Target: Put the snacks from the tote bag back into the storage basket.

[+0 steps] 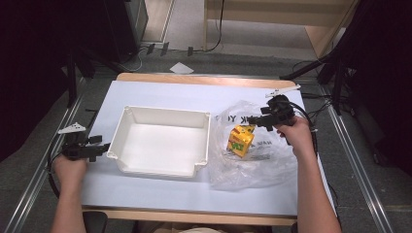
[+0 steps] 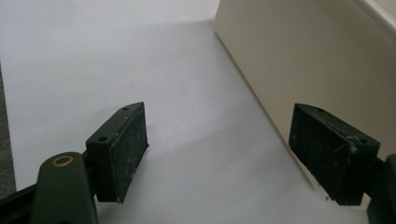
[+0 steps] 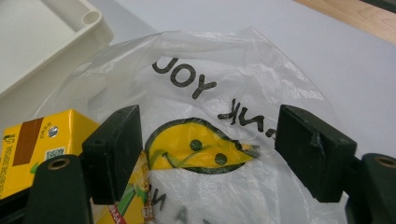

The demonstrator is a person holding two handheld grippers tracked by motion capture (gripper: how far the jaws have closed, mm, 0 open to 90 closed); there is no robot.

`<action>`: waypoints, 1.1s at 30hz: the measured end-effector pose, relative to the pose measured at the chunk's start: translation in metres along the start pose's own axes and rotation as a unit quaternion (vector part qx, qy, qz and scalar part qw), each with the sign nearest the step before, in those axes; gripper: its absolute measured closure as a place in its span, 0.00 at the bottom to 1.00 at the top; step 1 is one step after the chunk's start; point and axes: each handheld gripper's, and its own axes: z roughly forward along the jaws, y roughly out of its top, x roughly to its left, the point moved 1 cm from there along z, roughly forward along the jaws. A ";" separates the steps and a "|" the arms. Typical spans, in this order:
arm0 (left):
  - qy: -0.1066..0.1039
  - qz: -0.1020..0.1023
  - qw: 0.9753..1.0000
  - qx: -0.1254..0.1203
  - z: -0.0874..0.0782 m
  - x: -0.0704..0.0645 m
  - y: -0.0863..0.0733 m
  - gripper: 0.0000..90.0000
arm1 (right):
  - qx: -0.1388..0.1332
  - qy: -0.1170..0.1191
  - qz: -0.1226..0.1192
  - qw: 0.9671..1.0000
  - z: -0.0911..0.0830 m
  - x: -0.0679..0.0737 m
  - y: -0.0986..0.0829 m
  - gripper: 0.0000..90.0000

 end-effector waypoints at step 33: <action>0.000 0.001 1.000 0.001 0.000 0.000 0.000 0.23 | -0.052 0.091 0.041 0.994 -0.004 -0.008 0.003 0.17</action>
